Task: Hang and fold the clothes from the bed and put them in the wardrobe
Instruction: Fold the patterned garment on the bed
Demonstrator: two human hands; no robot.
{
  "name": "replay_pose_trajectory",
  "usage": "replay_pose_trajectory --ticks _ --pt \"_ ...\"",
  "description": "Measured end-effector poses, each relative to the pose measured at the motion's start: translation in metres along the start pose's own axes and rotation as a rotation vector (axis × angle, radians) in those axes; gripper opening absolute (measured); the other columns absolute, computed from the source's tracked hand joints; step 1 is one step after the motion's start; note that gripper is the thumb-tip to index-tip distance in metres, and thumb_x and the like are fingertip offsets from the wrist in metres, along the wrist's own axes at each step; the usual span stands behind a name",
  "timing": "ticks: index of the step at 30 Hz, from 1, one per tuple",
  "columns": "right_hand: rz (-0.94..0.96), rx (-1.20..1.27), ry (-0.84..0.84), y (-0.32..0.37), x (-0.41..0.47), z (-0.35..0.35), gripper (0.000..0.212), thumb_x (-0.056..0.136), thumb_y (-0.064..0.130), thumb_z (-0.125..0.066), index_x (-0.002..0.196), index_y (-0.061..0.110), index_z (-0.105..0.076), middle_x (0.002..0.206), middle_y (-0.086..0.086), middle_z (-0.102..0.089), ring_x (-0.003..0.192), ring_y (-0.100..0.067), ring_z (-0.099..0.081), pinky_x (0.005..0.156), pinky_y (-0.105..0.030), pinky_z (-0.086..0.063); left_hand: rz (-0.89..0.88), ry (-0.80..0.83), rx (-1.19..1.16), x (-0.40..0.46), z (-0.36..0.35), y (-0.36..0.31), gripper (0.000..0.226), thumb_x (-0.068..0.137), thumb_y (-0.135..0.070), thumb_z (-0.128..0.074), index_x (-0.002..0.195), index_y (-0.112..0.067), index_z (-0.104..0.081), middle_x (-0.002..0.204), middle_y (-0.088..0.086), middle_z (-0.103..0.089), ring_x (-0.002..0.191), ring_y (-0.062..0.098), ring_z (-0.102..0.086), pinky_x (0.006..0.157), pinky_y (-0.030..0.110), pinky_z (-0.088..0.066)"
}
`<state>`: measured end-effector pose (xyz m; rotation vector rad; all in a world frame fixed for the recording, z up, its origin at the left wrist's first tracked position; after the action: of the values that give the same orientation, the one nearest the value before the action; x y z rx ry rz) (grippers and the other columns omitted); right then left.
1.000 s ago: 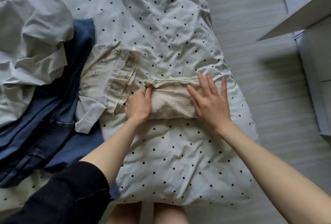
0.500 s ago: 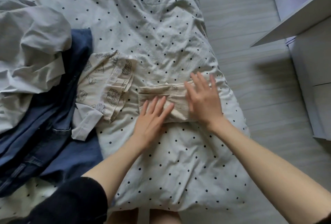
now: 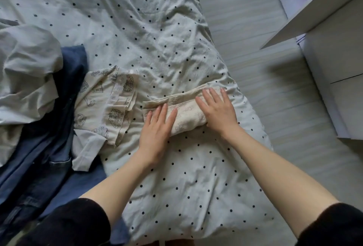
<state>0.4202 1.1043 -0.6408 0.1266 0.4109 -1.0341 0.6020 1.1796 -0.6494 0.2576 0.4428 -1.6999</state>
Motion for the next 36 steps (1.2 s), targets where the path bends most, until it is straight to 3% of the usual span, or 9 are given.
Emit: replay_pose_trajectory --ticks 3,5,7,13,17,19,24,29,36 --pt "-0.028 0.006 -0.225 0.008 -0.037 0.011 0.056 0.061 -0.001 -0.073 0.117 0.008 -0.066 0.123 -0.018 -0.062 0.115 -0.036 -0.058 0.098 -0.06 -0.041 -0.032 0.001 0.007 -0.016 0.01 -0.002 0.076 0.089 -0.002 -0.036 0.15 -0.023 0.005 0.158 0.012 0.007 0.146 0.027 0.003 0.117 0.041 0.0" --pt "-0.045 0.025 -0.318 0.01 -0.07 0.021 0.047 0.061 -0.004 -0.063 0.105 0.01 -0.072 0.112 -0.014 -0.069 0.105 -0.033 -0.065 0.088 -0.058 -0.048 -0.099 -0.016 0.013 -0.033 0.021 -0.011 0.077 0.088 0.001 -0.033 0.15 -0.023 0.006 0.158 0.011 0.006 0.146 0.027 0.002 0.118 0.04 -0.003" --pt "-0.069 0.02 -0.358 0.005 -0.098 0.031 0.047 0.063 -0.003 -0.054 0.103 0.013 -0.073 0.112 -0.011 -0.069 0.105 -0.031 -0.065 0.088 -0.056 -0.05 -0.163 -0.025 -0.014 -0.048 0.032 -0.026 0.082 0.084 0.007 -0.034 0.151 -0.023 0.003 0.158 0.011 0.002 0.146 0.027 0.0 0.118 0.04 -0.005" --pt "-0.279 0.0 -0.366 -0.05 -0.171 0.068 0.06 0.053 0.003 -0.077 0.111 0.015 -0.07 0.113 -0.013 -0.068 0.102 -0.032 -0.066 0.086 -0.053 -0.051 -0.341 -0.144 -0.055 -0.039 0.091 -0.095 0.086 0.076 0.011 -0.041 0.15 -0.022 -0.014 0.157 0.008 -0.016 0.145 0.027 -0.013 0.116 0.038 -0.013" --pt "-0.358 0.027 -0.367 -0.103 -0.22 0.086 0.069 0.044 0.012 -0.085 0.111 0.016 -0.07 0.112 -0.014 -0.068 0.101 -0.032 -0.066 0.086 -0.052 -0.052 -0.478 -0.229 -0.039 -0.031 0.122 -0.158 0.086 0.063 0.017 -0.054 0.142 -0.012 -0.04 0.145 0.017 -0.04 0.134 0.036 -0.038 0.107 0.048 -0.035" --pt "-0.372 0.019 -0.353 -0.138 -0.246 0.087 0.07 0.037 0.017 -0.088 0.105 0.017 -0.072 0.108 -0.013 -0.07 0.098 -0.03 -0.068 0.085 -0.051 -0.053 -0.516 -0.219 -0.04 -0.029 0.129 -0.2 0.088 0.06 0.018 -0.054 0.142 -0.013 -0.04 0.146 0.016 -0.04 0.134 0.036 -0.038 0.107 0.048 -0.036" --pt "-0.406 0.051 -0.351 -0.245 -0.313 0.062 0.077 0.029 0.015 -0.088 0.104 0.015 -0.073 0.106 -0.012 -0.07 0.102 -0.027 -0.066 0.086 -0.053 -0.052 -0.58 -0.23 -0.012 -0.004 0.136 -0.327 0.086 0.071 0.011 -0.048 0.149 -0.019 -0.025 0.154 0.009 -0.025 0.142 0.028 -0.023 0.113 0.037 -0.022" --pt "-0.401 0.06 -0.424 -0.34 -0.362 0.049 0.076 0.031 0.007 -0.08 0.106 0.007 -0.071 0.106 -0.014 -0.069 0.099 -0.027 -0.067 0.086 -0.052 -0.051 -0.632 -0.307 0.01 0.018 0.165 -0.431 0.074 0.058 0.013 -0.068 0.127 -0.01 -0.058 0.128 0.015 -0.058 0.116 0.033 -0.058 0.091 0.041 -0.049" --pt "-0.307 0.035 -0.518 -0.425 -0.342 0.074 0.068 0.036 0.007 -0.078 0.104 0.009 -0.072 0.104 -0.009 -0.071 0.095 -0.023 -0.068 0.082 -0.046 -0.055 -0.544 -0.377 0.015 0.056 0.206 -0.478 0.07 0.059 0.015 -0.07 0.124 -0.009 -0.061 0.126 0.015 -0.06 0.114 0.034 -0.059 0.089 0.046 -0.05"
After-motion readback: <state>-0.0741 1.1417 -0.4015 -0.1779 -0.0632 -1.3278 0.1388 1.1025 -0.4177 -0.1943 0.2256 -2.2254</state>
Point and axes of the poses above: each hand's wrist, its own x-axis towards the middle knuckle, its own z-axis out of the back of the hand, y = z × x, the point moved 1 cm from there along x, towards the middle knuckle
